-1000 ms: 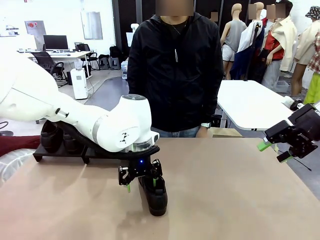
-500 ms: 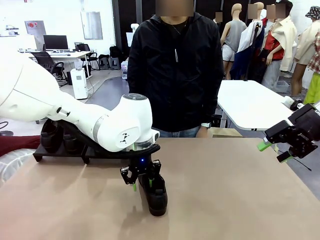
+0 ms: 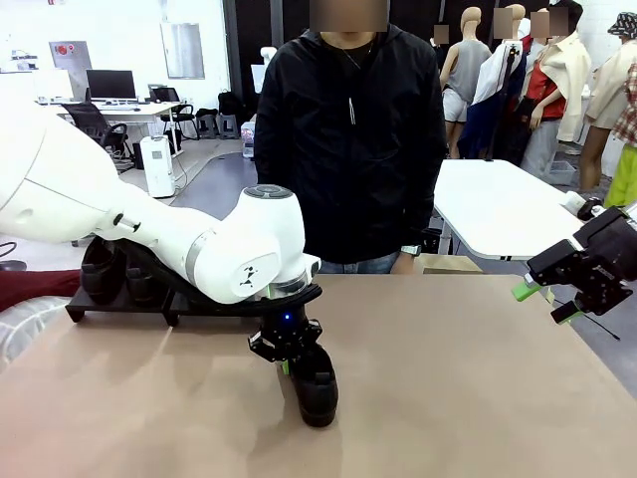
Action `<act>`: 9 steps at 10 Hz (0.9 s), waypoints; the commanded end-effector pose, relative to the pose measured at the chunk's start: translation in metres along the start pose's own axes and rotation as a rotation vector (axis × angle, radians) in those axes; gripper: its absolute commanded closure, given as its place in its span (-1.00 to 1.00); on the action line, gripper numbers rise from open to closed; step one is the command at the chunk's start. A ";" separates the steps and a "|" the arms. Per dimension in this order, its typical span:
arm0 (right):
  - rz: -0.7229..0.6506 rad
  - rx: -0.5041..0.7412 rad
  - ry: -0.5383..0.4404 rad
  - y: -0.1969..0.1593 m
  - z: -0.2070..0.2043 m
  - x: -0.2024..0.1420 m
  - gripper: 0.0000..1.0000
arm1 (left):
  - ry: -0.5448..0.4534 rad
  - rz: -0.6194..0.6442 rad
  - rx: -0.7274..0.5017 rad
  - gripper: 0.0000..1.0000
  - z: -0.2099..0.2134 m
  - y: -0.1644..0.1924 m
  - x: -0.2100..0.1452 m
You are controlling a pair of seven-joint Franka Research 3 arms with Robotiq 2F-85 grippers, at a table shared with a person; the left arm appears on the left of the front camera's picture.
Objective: Organize the shoes by placing them on the stand.
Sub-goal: Place the Shoe from the middle of the table onto the Shoes Stand.
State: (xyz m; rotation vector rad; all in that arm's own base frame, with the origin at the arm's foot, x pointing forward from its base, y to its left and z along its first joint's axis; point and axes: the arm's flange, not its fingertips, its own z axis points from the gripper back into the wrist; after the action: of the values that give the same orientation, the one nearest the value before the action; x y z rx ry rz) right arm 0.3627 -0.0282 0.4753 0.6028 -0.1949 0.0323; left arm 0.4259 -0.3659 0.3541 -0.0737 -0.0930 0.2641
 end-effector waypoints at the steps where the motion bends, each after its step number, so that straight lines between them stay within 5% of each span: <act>1: -0.019 -0.012 0.009 0.001 0.002 0.000 -1.00 | -0.076 -0.012 -0.030 1.00 0.016 0.007 -0.009; 3: -0.019 -0.012 0.009 0.001 0.002 0.000 -1.00 | -0.128 -0.151 -0.049 1.00 0.064 0.020 -0.026; 5: -0.019 -0.012 0.009 0.001 0.002 0.000 -1.00 | -0.172 -0.469 -0.124 1.00 0.125 0.048 -0.058; 8: -0.019 -0.012 0.009 0.001 0.002 0.000 -1.00 | -0.454 -0.663 -0.169 1.00 0.156 0.107 -0.083; 9: -0.019 -0.012 0.009 0.001 0.002 0.000 -1.00 | -0.503 -0.499 -0.207 1.00 0.158 0.121 -0.079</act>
State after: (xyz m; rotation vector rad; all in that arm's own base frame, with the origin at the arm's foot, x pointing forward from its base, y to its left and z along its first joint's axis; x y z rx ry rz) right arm 0.3629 -0.0283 0.4749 0.6027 -0.1934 0.0317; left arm 0.3011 -0.2869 0.5063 -0.0995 -0.5619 -0.3198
